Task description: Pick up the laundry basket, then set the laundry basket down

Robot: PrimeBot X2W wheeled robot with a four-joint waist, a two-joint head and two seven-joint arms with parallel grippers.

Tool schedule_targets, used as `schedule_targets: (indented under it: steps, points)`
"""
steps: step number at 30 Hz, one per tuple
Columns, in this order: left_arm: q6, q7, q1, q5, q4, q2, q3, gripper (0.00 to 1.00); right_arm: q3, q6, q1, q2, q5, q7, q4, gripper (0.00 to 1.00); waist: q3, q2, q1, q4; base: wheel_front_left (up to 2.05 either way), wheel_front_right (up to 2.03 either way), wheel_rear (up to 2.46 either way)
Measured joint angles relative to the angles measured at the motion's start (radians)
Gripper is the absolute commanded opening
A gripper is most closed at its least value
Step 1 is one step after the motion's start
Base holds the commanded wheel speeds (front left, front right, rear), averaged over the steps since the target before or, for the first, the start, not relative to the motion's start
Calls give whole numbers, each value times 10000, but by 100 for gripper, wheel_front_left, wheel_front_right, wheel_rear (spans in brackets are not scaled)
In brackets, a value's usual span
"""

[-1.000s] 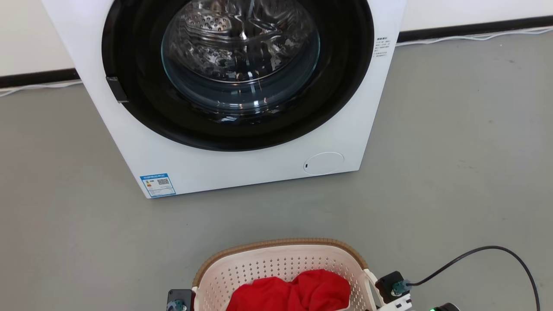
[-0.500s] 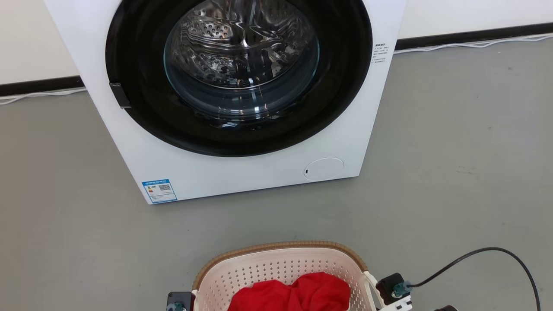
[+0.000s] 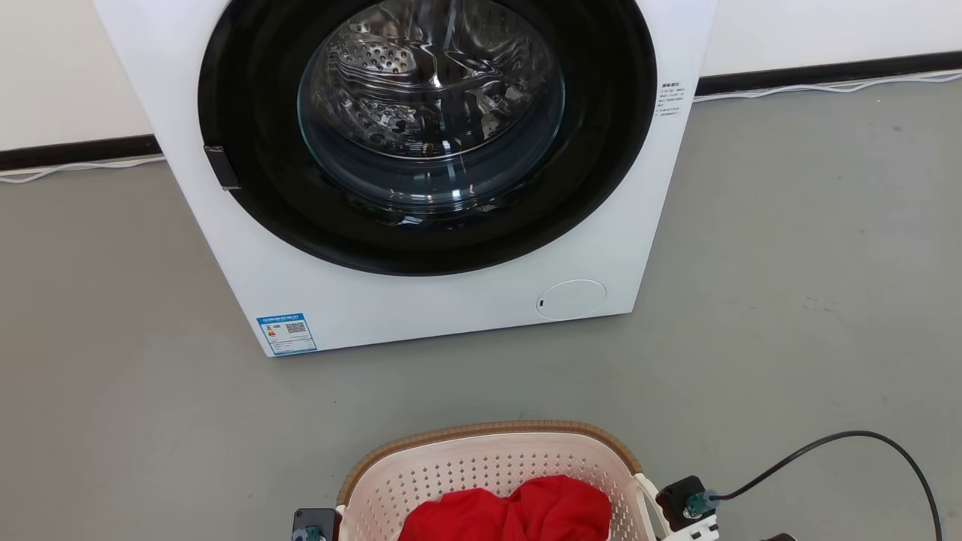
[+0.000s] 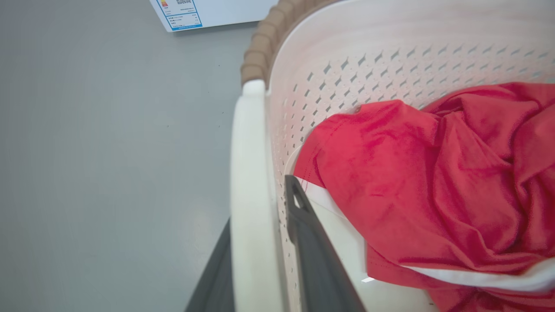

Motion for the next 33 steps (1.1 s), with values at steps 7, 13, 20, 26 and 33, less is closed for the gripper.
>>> schedule_targets:
  steps: [7, 13, 20, 26, 33]
  points:
    - [69, 0, -5, -13, -13, -2, -35, 0, -4, 0, -1, 6, 17, -13, 25, 0, -2, 0, 0, 108, 0, 0, 0]
    - [71, 0, -5, -13, -10, -2, -31, 0, 13, 0, 0, 6, 75, -13, 15, 0, -10, 0, 0, 77, 0, 0, 0]
    - [71, 0, -9, -13, -12, -6, -31, 0, 13, 0, -1, 6, 86, -15, 29, 0, 38, 0, 0, 46, 0, 0, 0]
    - [71, 0, -10, -17, -13, -15, -33, 0, 6, 0, -6, 10, 104, -27, 69, 0, 79, 0, 0, 70, 0, 0, 0]
    - [73, -2, -33, -50, 0, -23, 4, 0, -48, 2, -13, 23, 255, -104, 113, 0, 168, 0, 0, 98, 0, 0, 0]
